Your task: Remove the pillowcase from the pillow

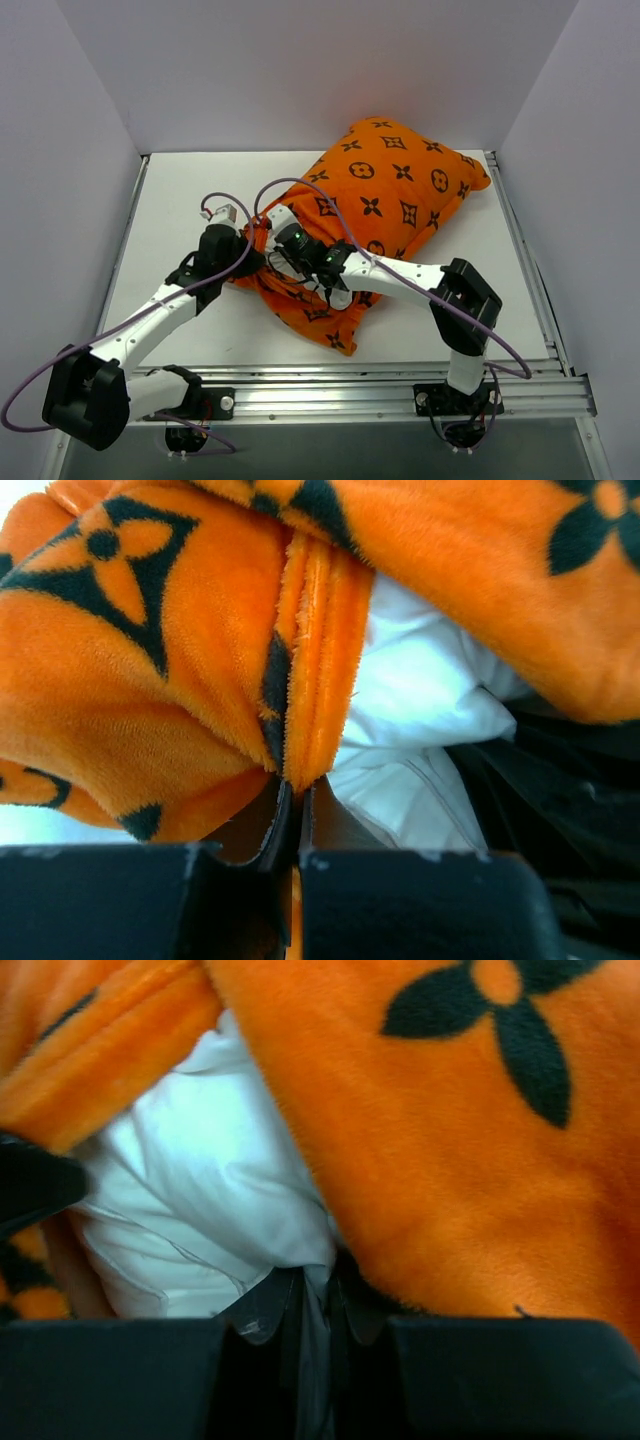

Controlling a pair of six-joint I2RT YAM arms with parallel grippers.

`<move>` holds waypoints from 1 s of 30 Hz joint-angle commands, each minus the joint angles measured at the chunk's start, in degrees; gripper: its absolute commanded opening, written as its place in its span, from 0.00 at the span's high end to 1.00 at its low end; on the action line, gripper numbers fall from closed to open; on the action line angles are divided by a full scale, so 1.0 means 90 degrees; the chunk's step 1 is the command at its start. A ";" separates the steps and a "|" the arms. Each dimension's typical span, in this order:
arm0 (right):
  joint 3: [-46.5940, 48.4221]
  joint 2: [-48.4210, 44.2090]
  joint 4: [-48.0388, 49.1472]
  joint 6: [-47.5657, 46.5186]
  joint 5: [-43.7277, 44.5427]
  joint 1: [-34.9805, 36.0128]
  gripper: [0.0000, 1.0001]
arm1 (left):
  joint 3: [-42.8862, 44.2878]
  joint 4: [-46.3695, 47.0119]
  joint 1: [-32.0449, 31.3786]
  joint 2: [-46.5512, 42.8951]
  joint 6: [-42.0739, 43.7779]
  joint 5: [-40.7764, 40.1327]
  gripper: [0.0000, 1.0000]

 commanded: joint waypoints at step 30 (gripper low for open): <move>-0.1158 -0.3910 -0.1542 0.2319 0.0416 -0.3041 1.00 | 0.0594 -0.2198 0.0409 -0.0507 -0.0620 -0.2579 0.98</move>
